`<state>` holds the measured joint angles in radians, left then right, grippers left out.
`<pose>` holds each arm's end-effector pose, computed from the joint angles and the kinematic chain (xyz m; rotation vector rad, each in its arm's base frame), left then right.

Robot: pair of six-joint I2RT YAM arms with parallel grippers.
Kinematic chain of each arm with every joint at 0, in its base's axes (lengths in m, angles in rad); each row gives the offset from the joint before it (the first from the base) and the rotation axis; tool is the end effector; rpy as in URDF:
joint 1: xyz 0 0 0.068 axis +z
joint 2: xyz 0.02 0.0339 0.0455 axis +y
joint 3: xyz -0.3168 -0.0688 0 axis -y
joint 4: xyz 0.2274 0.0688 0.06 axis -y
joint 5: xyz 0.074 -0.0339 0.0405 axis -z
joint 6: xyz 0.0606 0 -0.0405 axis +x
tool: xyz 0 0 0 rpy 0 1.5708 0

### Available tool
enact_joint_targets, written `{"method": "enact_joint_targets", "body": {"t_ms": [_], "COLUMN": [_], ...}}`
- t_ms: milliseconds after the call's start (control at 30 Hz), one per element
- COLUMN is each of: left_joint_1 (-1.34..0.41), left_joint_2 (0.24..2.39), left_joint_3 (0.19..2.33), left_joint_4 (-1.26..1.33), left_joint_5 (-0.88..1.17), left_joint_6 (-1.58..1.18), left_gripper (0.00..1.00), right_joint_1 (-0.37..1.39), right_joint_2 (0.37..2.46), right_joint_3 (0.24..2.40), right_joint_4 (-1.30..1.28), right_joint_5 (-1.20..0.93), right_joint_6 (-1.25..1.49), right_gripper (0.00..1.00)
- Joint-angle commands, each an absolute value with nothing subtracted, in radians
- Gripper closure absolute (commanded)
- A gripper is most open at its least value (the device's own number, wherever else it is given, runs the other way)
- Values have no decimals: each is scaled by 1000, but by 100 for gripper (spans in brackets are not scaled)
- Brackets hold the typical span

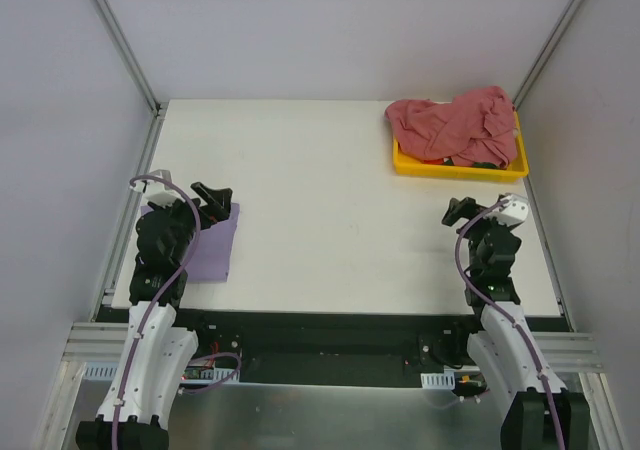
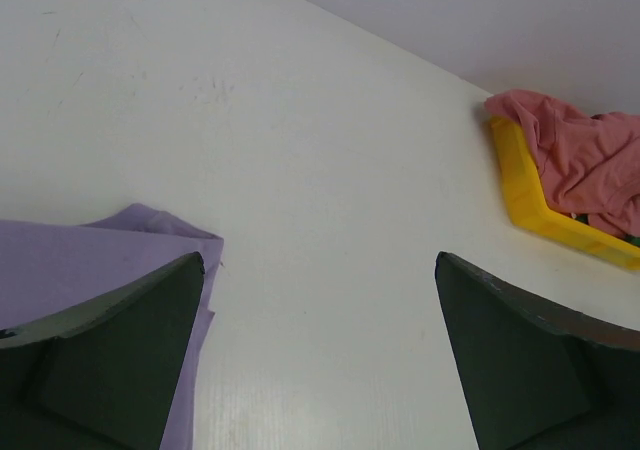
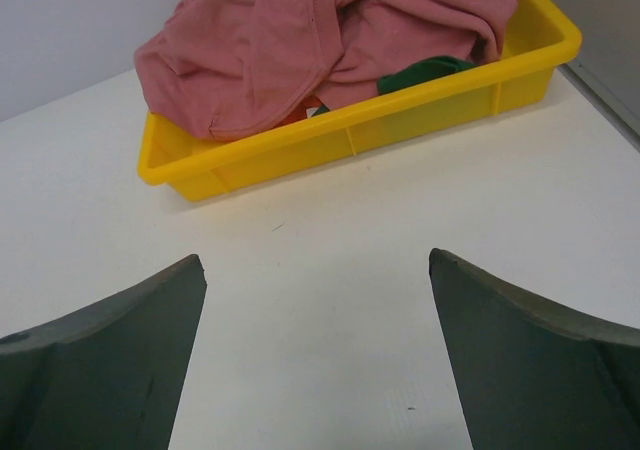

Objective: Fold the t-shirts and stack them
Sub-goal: Grab crumpled tshirt from bin with the right arm

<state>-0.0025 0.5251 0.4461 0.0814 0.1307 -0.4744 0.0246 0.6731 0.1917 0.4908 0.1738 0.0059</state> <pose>0.1114 -0.0082 0.3145 -0.2694 1.5653 -0.4760 0.1355 -0.0071 0.2601 0.1223 1.5578 -0.1116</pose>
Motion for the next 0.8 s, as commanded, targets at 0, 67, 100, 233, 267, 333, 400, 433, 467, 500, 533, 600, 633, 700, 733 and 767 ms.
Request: {"method": "enact_joint_targets", "body": {"t_ms": [0,67,100,233,267,333,400,433,467,500,533,600,633,700,733,767], "left_joint_1": [3,3,2,3,3,3,2,3,3,3,3,2,2,2,3,2], "left_joint_2": [518,523,525,546,549,557,568,574,580,589,595,606,610,620,626,630], "left_joint_3": [466,468,466,469,468,466,466,468,468,469,471,474,474,472,474,474], "left_joint_4": [138,141,141,152,155,161,163,166,166,167,169,172,172,178,181,179], "left_joint_5": [164,163,166,189,195,198,193,193,195,198,201,210,212,219,219,221], "left_joint_6": [-454,-456,-457,-459,-460,-459,-463,-463,-462,-463,-463,-462,-462,-466,-468,-466], "left_gripper": [1,1,1,1,1,1,1,1,1,1,1,1,1,1,1,1], "right_joint_1": [21,23,21,23,23,21,21,23,21,23,21,23,21,23,21,21], "right_joint_2": [621,604,603,667,702,788,875,932,989,1059,1133,1271,1346,1481,1546,1619], "right_joint_3": [199,213,228,409,460,579,668,733,802,880,955,1111,1187,1317,1391,1455], "right_joint_4": [563,540,517,291,232,167,146,106,48,8,-58,-147,-178,-227,-257,-282], "right_joint_5": [170,166,150,159,161,137,159,182,204,215,224,207,207,260,308,339], "right_joint_6": [-2,34,23,26,23,8,11,29,32,28,34,34,35,64,77,83], "right_gripper": [4,4,4,4,4,4,4,4,4,4,4,4,4,4,4,4]}}
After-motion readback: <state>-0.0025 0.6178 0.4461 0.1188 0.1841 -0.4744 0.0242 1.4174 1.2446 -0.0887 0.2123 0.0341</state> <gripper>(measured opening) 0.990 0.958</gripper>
